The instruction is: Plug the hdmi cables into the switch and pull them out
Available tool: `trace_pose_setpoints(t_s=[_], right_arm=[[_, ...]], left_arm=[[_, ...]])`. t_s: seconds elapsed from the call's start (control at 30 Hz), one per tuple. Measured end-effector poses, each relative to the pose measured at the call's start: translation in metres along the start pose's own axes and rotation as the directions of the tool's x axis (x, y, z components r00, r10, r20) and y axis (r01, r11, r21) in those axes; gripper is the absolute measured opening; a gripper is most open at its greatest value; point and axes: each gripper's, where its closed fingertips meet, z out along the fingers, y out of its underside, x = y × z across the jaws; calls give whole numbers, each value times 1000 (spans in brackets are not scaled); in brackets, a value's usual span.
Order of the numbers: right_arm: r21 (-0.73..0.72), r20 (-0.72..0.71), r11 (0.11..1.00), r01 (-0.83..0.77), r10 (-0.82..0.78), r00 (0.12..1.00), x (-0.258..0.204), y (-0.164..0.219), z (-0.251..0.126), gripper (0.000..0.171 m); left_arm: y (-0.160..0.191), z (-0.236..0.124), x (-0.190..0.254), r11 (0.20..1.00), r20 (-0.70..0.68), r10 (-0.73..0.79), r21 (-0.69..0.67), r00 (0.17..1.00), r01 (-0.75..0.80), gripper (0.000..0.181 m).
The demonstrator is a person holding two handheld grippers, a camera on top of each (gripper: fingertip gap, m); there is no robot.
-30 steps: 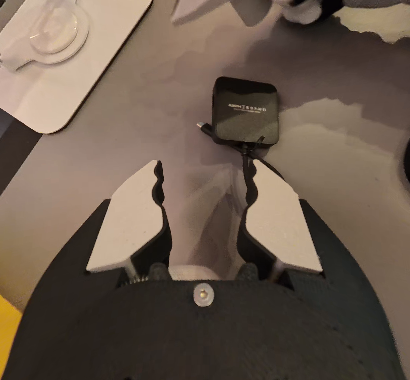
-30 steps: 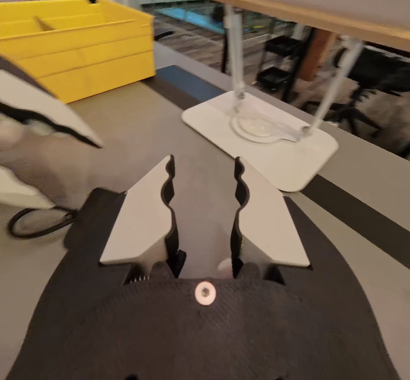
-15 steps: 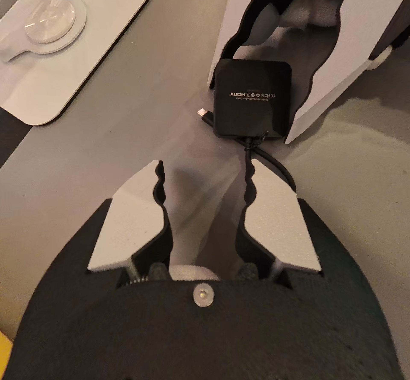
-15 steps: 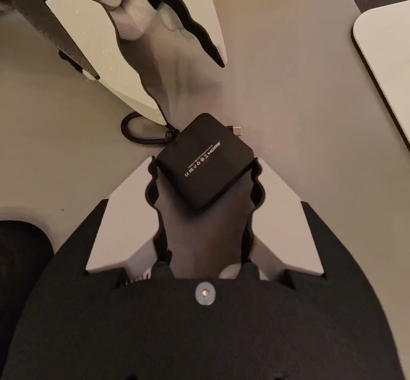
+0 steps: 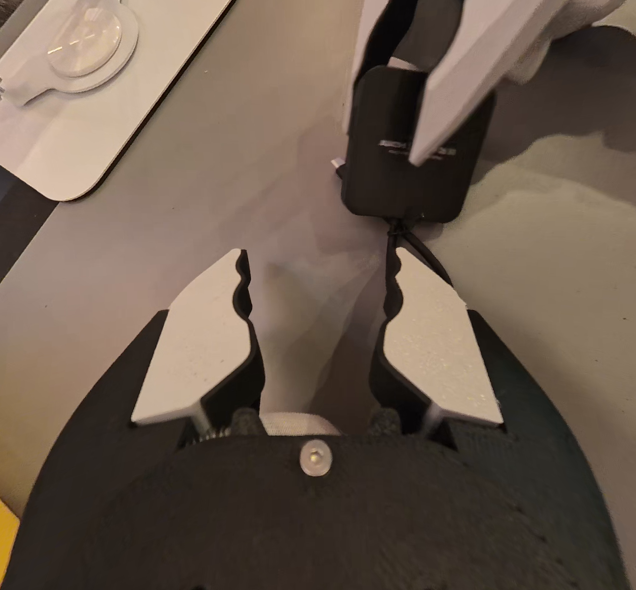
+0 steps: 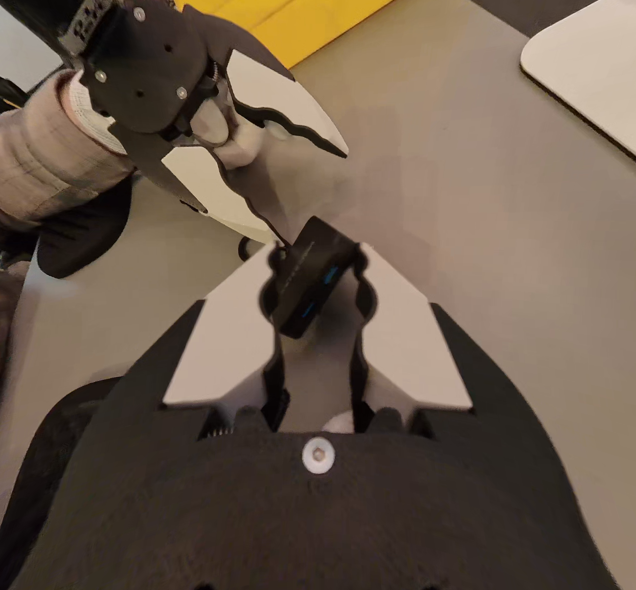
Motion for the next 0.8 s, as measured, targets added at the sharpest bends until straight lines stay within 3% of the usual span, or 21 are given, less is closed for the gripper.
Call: trace_pose_setpoints(t_s=[0.03,0.1,0.27,0.47,0.8], right_arm=[[8,26,1000,-4,4,1000,-3,-1,-3,21],[16,124,1000,1,-3,992,-18,1,-4,20],[-47,184,999,24,-15,983,-33,9,4,29],[-22,120,998,66,-63,991,-19,6,-1,11],[136,-46,989,63,-57,997,15,-15,-21,11]], left_arm=[[0,0,0,1000,-4,-1,2,1000,1,76],[-1,0,1,1000,-8,-3,6,1000,3,77],[-2,-1,2,1000,-4,15,11,1000,-15,77],[-10,-5,-4,998,25,7,69,1000,-8,80],[-43,-33,-50,938,220,-149,339,964,68,71]])
